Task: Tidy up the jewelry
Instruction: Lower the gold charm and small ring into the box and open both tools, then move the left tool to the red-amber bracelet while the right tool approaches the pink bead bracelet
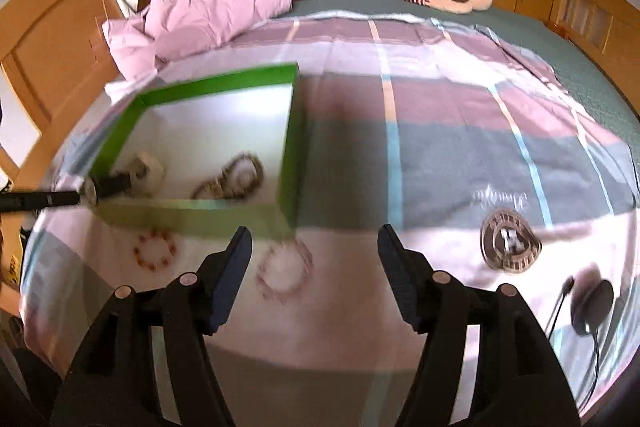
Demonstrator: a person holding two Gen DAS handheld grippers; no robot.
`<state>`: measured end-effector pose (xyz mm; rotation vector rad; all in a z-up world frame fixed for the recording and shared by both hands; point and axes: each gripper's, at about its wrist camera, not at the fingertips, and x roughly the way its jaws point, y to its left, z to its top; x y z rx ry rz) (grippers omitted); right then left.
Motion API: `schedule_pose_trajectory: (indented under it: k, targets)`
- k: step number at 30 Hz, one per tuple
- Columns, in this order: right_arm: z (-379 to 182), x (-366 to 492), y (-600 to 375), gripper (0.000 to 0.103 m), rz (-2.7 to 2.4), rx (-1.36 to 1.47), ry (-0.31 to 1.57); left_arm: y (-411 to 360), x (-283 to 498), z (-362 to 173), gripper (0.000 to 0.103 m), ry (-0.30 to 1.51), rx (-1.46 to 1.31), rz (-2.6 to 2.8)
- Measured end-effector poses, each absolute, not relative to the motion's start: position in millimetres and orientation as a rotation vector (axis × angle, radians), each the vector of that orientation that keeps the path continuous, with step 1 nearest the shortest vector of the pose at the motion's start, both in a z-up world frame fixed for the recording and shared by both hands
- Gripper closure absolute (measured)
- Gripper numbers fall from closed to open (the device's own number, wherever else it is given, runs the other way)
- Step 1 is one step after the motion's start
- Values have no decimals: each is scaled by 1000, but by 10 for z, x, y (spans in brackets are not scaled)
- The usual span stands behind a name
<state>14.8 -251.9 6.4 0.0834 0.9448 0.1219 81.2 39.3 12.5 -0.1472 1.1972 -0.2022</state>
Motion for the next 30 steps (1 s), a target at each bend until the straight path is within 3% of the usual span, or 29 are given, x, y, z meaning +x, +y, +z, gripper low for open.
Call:
schedule_pose_trajectory:
  k: [7,9,11,16,19,30]
  targets:
    - [-283,51,-2371,39,149,108,1029,161,804,-50,66,1241,-73,-238]
    - [-323,37,-2300,39,166,117,1040,110,847,-156,70,1252,-66,-244]
    - [-337,29,-2231,39,181,116,1044,118,897,-224,81,1247,-69,-224]
    - [-340,-2,-2152,39,196,117,1045,408,978,-2,81,1084,-291,-226]
    - [-368,-36,-2096,39,202,93,1052,534,933,179,55,1021,-293,-186]
    - [-436,-27,-2069,39,150,38,1070,239,834,-49,55,1138,-57,-151]
